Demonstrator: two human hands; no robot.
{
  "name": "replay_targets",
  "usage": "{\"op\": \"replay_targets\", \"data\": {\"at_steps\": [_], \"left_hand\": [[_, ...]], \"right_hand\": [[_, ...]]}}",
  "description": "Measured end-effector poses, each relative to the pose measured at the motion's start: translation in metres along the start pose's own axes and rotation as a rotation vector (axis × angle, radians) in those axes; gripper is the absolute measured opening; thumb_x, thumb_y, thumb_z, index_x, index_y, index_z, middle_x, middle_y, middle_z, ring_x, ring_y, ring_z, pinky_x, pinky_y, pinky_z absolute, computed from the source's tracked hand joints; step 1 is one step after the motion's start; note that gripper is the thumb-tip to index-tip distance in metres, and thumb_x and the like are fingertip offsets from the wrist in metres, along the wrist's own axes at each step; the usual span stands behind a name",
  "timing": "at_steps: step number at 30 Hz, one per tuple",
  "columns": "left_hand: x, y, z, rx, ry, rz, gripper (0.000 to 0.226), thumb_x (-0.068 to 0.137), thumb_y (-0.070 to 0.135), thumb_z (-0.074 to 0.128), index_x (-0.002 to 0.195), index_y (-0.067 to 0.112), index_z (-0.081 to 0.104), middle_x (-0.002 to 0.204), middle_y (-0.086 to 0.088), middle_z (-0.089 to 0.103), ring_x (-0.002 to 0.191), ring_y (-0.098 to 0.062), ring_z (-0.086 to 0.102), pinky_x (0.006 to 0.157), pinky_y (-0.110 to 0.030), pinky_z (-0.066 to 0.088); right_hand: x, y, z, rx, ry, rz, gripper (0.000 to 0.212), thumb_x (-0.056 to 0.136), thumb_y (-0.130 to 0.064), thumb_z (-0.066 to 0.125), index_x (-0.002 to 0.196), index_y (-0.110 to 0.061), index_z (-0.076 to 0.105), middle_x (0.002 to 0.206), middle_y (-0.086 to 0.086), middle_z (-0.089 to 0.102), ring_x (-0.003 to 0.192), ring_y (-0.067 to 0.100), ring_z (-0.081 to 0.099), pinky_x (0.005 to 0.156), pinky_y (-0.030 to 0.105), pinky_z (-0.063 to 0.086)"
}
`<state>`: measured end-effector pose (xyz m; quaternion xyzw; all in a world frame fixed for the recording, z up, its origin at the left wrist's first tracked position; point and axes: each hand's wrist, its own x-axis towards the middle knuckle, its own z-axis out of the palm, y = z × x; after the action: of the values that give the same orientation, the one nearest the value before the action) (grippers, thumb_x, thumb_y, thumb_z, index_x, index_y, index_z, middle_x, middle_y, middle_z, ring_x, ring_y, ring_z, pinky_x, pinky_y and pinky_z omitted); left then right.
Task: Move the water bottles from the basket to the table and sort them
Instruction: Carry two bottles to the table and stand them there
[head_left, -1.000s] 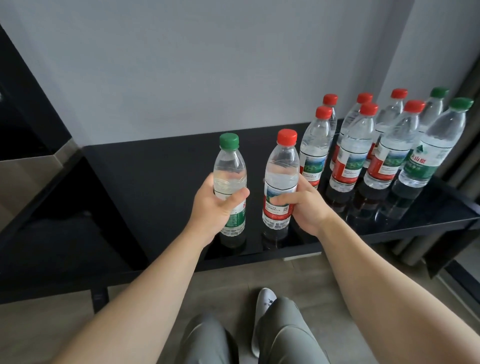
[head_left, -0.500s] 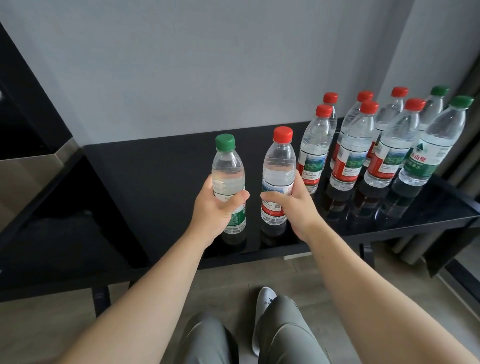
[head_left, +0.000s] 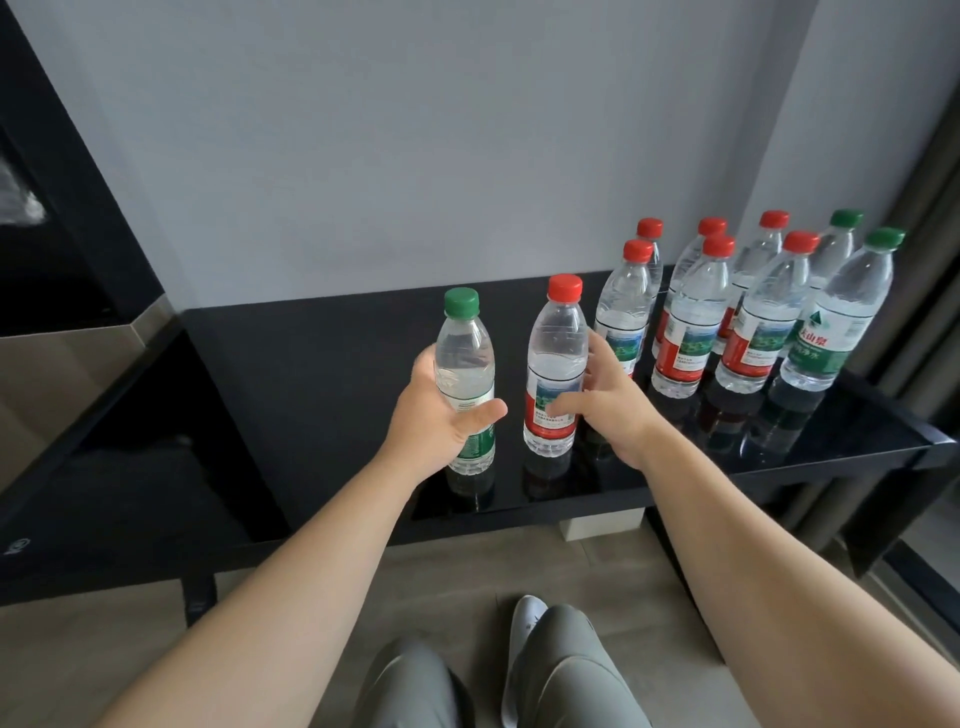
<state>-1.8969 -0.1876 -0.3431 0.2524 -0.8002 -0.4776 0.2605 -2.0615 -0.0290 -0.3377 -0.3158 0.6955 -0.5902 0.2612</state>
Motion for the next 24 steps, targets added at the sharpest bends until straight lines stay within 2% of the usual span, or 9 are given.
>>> {"op": "replay_targets", "data": {"at_steps": [2,3,5,6,8,11,14,17,24], "left_hand": [[-0.005,0.016,-0.008,0.077,0.047,0.071,0.133,0.052,0.071,0.088,0.158,0.04,0.014,0.158,0.008,0.041,0.137,-0.015,0.051,0.111,-0.05,0.047],[-0.009,0.026,-0.012,0.151,0.082,0.136,0.136,0.055,0.064,0.091,0.158,0.043,0.005,0.166,0.009,0.026,0.144,-0.017,0.043,0.113,-0.05,0.044],[-0.017,0.045,-0.018,0.426,0.14,0.323,0.135,0.065,0.049,0.093,0.16,0.039,-0.001,0.171,0.01,0.005,0.152,-0.02,0.03,0.113,-0.047,0.041],[-0.021,0.053,-0.02,0.577,0.158,0.423,0.132,0.068,0.047,0.092,0.161,0.036,-0.001,0.171,0.008,-0.002,0.153,-0.021,0.027,0.111,-0.045,0.042],[-0.026,0.065,-0.02,0.835,0.164,0.554,0.128,0.07,0.046,0.091,0.162,0.03,0.004,0.171,-0.001,-0.01,0.148,-0.027,0.034,0.105,-0.044,0.047],[-0.026,0.065,-0.013,1.083,0.118,0.551,0.12,0.073,0.036,0.09,0.162,0.023,0.01,0.169,-0.01,-0.019,0.141,-0.035,0.038,0.095,-0.044,0.055],[-0.023,0.059,-0.007,1.124,0.136,0.5,0.108,0.07,0.015,0.091,0.157,0.018,0.027,0.169,-0.008,-0.013,0.126,-0.03,0.049,0.081,-0.037,0.059],[-0.014,0.053,-0.008,1.049,0.141,0.486,0.097,0.069,0.006,0.09,0.15,0.015,0.039,0.169,-0.002,-0.003,0.117,-0.025,0.05,0.073,-0.032,0.06],[0.025,0.047,-0.003,1.041,0.134,0.486,0.1,0.071,0.009,0.09,0.154,0.015,0.034,0.169,0.0,-0.015,0.118,-0.023,0.047,0.073,-0.033,0.06]], "right_hand": [[-0.009,-0.012,-0.001,-0.118,0.083,-0.101,0.122,0.077,-0.001,0.085,0.161,-0.043,0.007,0.166,-0.004,0.026,0.142,0.017,0.042,0.117,0.052,0.039],[-0.012,-0.019,-0.001,-0.245,0.154,-0.194,0.126,0.077,-0.012,0.088,0.161,-0.044,0.001,0.169,-0.009,0.015,0.149,0.018,0.033,0.118,0.051,0.038],[-0.018,-0.034,0.0,-0.541,0.284,-0.39,0.126,0.077,-0.026,0.089,0.162,-0.042,-0.002,0.171,-0.013,0.004,0.156,0.022,0.02,0.116,0.048,0.037],[-0.021,-0.041,0.002,-0.682,0.325,-0.476,0.123,0.078,-0.03,0.088,0.163,-0.04,-0.001,0.171,-0.011,0.002,0.156,0.025,0.019,0.114,0.047,0.039],[-0.026,-0.052,0.01,-0.92,0.347,-0.588,0.117,0.08,-0.035,0.085,0.164,-0.037,0.003,0.172,-0.005,0.002,0.153,0.032,0.026,0.108,0.05,0.046],[-0.024,-0.057,0.021,-1.153,0.283,-0.548,0.11,0.082,-0.029,0.082,0.164,-0.036,0.007,0.172,0.0,-0.002,0.145,0.037,0.035,0.099,0.05,0.054],[-0.018,-0.056,0.022,-1.203,0.236,-0.47,0.109,0.078,-0.008,0.082,0.162,-0.03,0.016,0.169,0.0,-0.005,0.144,0.037,0.032,0.093,0.046,0.059],[-0.009,-0.05,0.017,-1.204,0.225,-0.481,0.103,0.076,-0.001,0.081,0.16,-0.025,0.024,0.168,-0.001,-0.006,0.144,0.035,0.029,0.092,0.044,0.058],[0.026,-0.05,0.006,-1.234,0.227,-0.443,0.097,0.079,0.007,0.073,0.16,-0.02,0.026,0.168,0.005,-0.01,0.145,0.036,0.024,0.091,0.044,0.057]]}}
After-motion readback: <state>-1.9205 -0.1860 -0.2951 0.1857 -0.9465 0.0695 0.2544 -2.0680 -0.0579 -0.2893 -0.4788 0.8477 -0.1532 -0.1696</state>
